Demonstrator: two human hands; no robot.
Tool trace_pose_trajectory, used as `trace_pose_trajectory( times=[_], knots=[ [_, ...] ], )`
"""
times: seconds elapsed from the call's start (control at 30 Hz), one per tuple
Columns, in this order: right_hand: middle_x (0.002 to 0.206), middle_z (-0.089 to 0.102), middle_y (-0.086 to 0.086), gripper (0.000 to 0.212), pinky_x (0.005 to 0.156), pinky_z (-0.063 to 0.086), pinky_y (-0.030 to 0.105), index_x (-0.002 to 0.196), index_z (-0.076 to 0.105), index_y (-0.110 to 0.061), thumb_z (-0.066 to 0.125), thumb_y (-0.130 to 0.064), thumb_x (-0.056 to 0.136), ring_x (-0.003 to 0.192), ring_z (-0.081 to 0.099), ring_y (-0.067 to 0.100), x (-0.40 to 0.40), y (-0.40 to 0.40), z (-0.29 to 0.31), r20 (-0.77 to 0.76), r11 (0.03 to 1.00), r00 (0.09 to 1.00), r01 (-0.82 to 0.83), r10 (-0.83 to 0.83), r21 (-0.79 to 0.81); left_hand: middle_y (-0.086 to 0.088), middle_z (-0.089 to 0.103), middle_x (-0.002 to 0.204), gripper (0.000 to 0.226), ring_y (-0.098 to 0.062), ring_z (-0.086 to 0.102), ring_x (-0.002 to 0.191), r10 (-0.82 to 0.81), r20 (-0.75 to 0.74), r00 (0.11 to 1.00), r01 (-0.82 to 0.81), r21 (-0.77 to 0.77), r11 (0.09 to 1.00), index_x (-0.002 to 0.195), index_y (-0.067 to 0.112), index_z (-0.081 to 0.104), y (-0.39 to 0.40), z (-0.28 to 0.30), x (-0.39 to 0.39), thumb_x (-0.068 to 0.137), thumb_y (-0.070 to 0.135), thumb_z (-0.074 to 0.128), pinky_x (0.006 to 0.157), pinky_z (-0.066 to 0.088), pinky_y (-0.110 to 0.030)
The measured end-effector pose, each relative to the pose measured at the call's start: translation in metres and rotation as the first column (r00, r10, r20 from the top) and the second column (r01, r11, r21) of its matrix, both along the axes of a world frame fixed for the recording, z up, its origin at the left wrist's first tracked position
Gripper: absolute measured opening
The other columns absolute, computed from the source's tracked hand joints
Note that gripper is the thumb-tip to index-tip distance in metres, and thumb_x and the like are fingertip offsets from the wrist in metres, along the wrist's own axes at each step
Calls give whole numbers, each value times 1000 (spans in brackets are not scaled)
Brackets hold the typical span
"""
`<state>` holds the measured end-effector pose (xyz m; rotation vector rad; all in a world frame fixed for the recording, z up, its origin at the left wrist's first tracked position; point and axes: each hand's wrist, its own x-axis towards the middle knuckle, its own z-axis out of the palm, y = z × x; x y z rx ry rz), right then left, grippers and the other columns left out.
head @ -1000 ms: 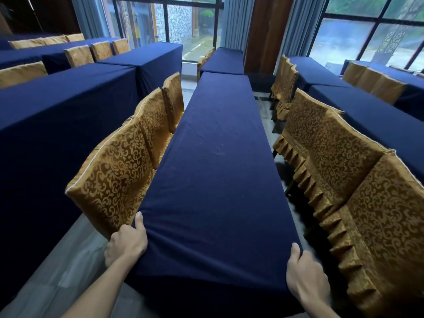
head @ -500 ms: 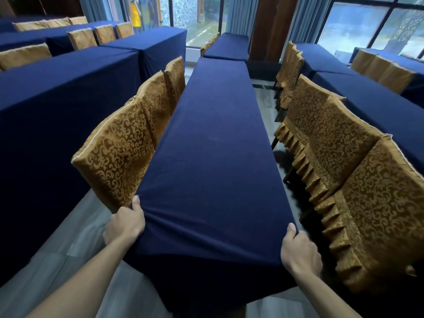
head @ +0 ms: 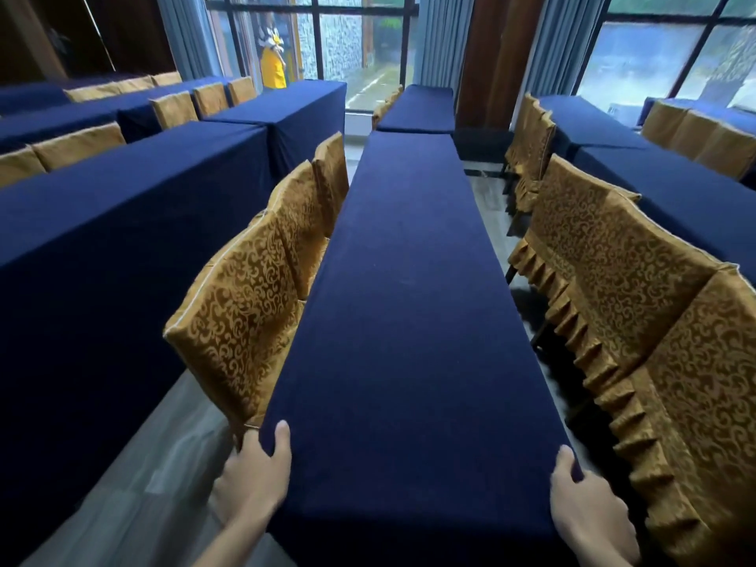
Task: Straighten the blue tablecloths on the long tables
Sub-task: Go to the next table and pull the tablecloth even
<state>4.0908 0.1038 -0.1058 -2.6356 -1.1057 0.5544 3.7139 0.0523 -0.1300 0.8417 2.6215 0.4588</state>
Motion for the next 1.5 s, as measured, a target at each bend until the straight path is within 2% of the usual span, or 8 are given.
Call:
trace_pose_trajectory(
  times=[0.2,0.33,0.6,0.7,0.87,1.03,1.3,1.5],
  knots=[
    [131,59,20,86,100,39,43,131,61,-2,22,-69,95,120,52,38,-3,-2,8,-106,996,991,83,-85,-22,-12,68,107,70,-37,55,104,207,211,955,-243,157,957,100,19,71,-7,-11,1,85,78,38,86,40,-46],
    [126,61,21,89,96,42,42,125,63,0,24,-72,93,114,56,38,-6,2,7,-130,992,984,124,-126,-24,-11,69,93,67,-34,57,92,208,200,957,-254,241,937,79,16,70,2,-16,-6,83,76,42,78,43,-42],
    [126,61,24,90,92,42,42,125,62,5,26,-70,94,111,58,39,-34,18,10,-160,989,976,146,-146,-12,-14,71,88,75,-37,63,87,201,272,941,-278,283,918,83,6,73,25,-18,-35,81,77,48,73,51,-44],
    [121,62,25,88,89,42,42,118,66,6,25,-69,95,108,59,40,-43,31,6,-170,992,978,124,-122,5,-11,68,75,65,-36,62,77,183,265,947,-266,324,908,60,15,64,41,-15,-46,83,74,50,72,53,-45],
    [113,64,25,92,87,43,44,111,67,7,21,-71,93,103,60,41,-50,41,-3,-123,989,981,149,-148,3,-8,65,74,62,-35,60,78,178,191,965,-232,313,921,63,17,68,54,-16,-58,84,73,50,71,48,-42],
    [111,65,24,93,80,39,41,112,67,4,18,-72,93,101,60,40,-58,43,-8,-107,989,983,151,-150,-2,-8,62,70,62,-36,57,76,170,233,957,-243,334,911,61,15,66,56,-13,-68,85,70,53,68,44,-40],
    [115,66,23,86,88,40,43,115,68,1,18,-66,96,108,59,41,-81,42,-21,-102,995,991,91,-85,52,-9,63,71,73,-38,57,75,212,206,955,-269,308,913,58,12,66,57,-13,-97,81,79,49,68,48,-42],
    [115,66,23,88,88,41,43,115,68,0,14,-67,96,107,59,40,-87,43,-21,-83,997,995,61,-57,52,-6,62,70,67,-35,55,72,212,192,958,-263,304,916,63,18,71,60,-12,-105,81,79,49,66,44,-40]
  ],
)
